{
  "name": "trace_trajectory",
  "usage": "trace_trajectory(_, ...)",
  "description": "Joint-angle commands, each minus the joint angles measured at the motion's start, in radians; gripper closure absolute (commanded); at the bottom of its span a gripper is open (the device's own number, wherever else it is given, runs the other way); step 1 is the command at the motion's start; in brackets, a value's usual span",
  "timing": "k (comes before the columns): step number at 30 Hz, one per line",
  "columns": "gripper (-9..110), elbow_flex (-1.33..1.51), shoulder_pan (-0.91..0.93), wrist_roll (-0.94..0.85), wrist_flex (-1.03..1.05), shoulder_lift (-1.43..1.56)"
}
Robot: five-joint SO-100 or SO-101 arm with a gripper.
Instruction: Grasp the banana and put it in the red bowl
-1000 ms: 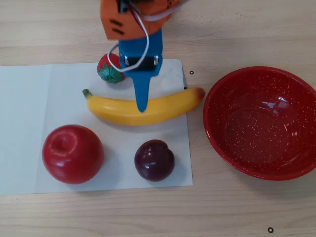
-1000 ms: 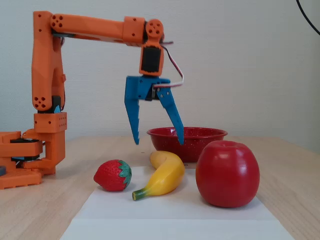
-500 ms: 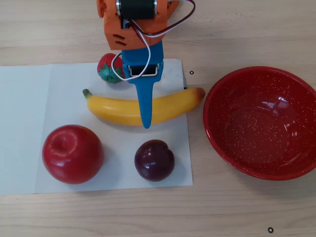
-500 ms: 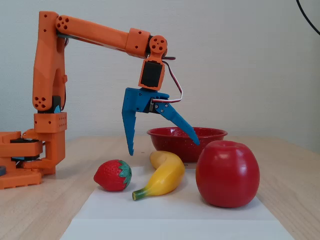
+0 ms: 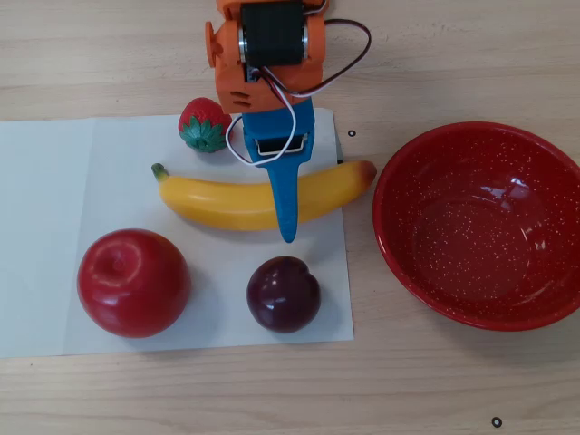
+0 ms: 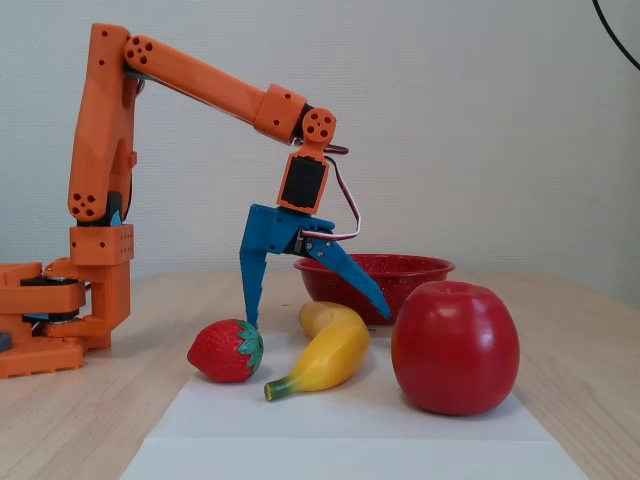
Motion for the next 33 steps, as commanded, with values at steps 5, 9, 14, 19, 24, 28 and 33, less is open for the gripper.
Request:
trace_trajectory(5,32,-0.084,-0.008,0.015,-0.034,0.015)
trace_trajectory(9,33,-0.091,-0.018,0.017,-0.063,-0.009)
trace_trajectory(14,34,-0.115,-0.026,0.021,-0.081,-0.041)
trace_trajectory(19,35,-0.135,-0.029,0.02,-0.106,-0.074)
trace_trajectory(24,40,-0.147,-0.029,0.011,-0.123,-0.091)
trace_trajectory(28,50,-0.149,-0.032,-0.002,-0.143,-0.094)
trace_trajectory(33,67,-0.153,-0.038,-0.006,-0.156,-0.094)
